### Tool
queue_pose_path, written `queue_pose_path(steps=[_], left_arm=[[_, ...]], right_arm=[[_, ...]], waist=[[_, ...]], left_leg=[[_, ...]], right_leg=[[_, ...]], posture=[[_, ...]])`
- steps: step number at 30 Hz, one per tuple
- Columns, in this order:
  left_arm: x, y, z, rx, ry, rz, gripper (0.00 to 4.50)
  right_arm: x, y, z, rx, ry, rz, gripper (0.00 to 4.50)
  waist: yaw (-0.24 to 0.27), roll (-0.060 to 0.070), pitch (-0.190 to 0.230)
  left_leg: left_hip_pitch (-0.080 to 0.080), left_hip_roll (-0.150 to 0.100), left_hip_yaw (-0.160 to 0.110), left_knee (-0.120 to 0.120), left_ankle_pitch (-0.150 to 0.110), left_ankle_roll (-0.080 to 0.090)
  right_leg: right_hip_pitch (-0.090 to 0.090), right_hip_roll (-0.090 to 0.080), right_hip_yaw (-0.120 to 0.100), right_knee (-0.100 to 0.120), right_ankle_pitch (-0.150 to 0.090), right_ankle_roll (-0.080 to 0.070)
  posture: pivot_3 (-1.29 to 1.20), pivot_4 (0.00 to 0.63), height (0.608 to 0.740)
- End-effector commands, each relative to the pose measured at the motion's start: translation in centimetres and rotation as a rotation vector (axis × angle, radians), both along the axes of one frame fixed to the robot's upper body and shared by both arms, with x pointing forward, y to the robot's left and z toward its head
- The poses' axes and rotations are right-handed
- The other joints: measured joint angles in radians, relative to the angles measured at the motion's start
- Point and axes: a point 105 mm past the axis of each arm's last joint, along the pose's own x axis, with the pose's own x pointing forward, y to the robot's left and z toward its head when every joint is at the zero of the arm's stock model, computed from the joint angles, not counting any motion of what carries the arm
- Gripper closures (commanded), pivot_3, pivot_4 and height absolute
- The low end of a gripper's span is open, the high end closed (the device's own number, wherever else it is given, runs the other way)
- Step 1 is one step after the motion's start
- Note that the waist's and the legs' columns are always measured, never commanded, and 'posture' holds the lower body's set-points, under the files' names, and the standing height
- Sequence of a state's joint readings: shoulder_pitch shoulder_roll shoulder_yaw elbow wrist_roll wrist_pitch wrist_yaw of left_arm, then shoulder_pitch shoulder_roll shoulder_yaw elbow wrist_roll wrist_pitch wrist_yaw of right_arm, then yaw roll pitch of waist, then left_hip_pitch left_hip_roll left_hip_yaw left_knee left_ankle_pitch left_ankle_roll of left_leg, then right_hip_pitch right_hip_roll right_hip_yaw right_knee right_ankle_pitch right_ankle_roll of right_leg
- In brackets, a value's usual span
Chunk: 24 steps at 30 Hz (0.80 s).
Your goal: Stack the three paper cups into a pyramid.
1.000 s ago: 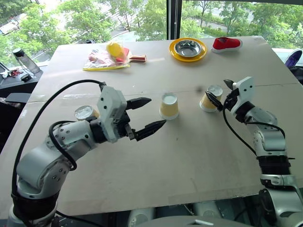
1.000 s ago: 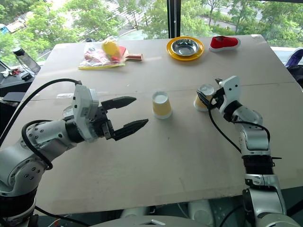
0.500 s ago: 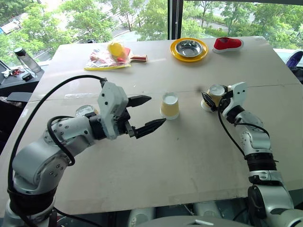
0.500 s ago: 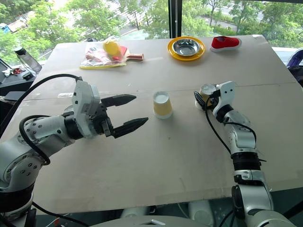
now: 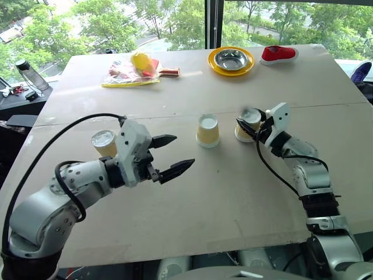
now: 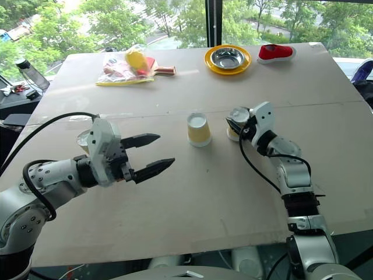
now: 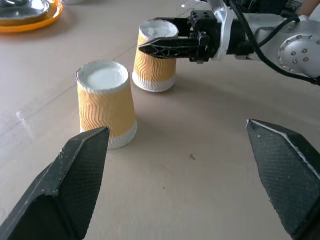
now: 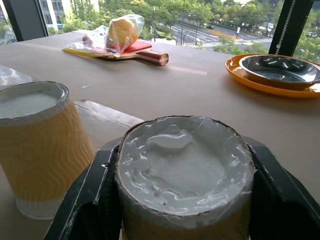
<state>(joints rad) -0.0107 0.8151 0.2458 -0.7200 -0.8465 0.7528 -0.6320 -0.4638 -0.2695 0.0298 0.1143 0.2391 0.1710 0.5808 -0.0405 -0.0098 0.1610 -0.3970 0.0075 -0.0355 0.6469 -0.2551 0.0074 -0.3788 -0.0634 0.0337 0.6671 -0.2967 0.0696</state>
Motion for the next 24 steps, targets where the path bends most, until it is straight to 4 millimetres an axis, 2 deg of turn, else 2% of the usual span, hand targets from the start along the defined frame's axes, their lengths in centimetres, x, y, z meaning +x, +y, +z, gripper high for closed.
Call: queue_pose_path(steps=[1, 5, 18, 20, 21, 23, 24], left_arm=[[-0.6, 0.1, 1.2, 0.012, -0.085, 0.001, 0.00], [-0.5, 0.5, 1.3, 0.014, -0.097, 0.020, 0.00], [-0.2, 0.6, 1.4, 0.043, -0.124, 0.007, 0.00], [-0.2, 0.6, 1.4, 0.040, -0.126, 0.007, 0.00], [-0.3, 0.5, 1.4, 0.034, -0.130, 0.012, 0.00], [-0.4, 0.5, 1.5, 0.021, -0.138, 0.017, 0.00], [-0.5, 0.4, 1.5, 0.012, -0.144, 0.022, 0.00]], right_arm=[[-0.8, 1.5, 0.9, -0.007, -0.039, 0.051, 2.26], [-1.4, 2.7, 0.3, -0.017, -0.030, 0.089, 2.26], [-1.4, 2.6, -0.5, -0.019, 0.004, 0.082, 2.26], [-1.2, 2.5, -0.4, -0.008, 0.004, 0.078, 1.26], [-1.1, 2.4, -0.1, -0.001, -0.012, 0.070, 1.00], [-0.8, 2.0, 0.2, 0.015, -0.028, 0.048, 0.19], [-0.8, 1.9, 0.4, 0.020, -0.035, 0.045, 0.08]], waist=[[0.003, 0.000, 0.000], [0.006, 0.000, 0.000], [0.003, 0.000, 0.000], [0.003, 0.000, 0.000], [0.002, 0.000, 0.000], [0.001, 0.000, 0.000], [0.001, 0.000, 0.000]], left_leg=[[0.000, 0.000, 0.000, 0.000, 0.000, 0.000], [0.000, 0.000, 0.000, 0.001, -0.001, 0.002], [0.000, -0.001, 0.000, 0.001, -0.001, 0.002], [0.000, -0.001, 0.000, 0.001, -0.001, 0.002], [0.000, -0.001, 0.000, 0.001, -0.001, 0.002], [0.000, -0.001, 0.000, 0.001, -0.001, 0.002], [0.000, -0.001, 0.000, 0.001, -0.001, 0.002]], right_leg=[[0.000, 0.000, 0.000, 0.000, 0.000, 0.000], [0.000, -0.001, 0.000, 0.000, 0.000, 0.000], [0.000, -0.001, 0.000, 0.001, 0.000, 0.000], [0.000, -0.001, 0.000, 0.001, 0.000, 0.000], [0.000, -0.001, 0.000, 0.001, 0.000, 0.000], [0.000, -0.001, 0.000, 0.001, 0.000, 0.000], [0.000, -0.001, 0.000, 0.001, 0.000, 0.000]], posture=[[0.00, 0.150, 0.740], [0.00, 0.150, 0.740], [0.00, 0.150, 0.740], [0.00, 0.150, 0.740], [0.00, 0.150, 0.740], [0.00, 0.150, 0.740], [0.00, 0.150, 0.740]])
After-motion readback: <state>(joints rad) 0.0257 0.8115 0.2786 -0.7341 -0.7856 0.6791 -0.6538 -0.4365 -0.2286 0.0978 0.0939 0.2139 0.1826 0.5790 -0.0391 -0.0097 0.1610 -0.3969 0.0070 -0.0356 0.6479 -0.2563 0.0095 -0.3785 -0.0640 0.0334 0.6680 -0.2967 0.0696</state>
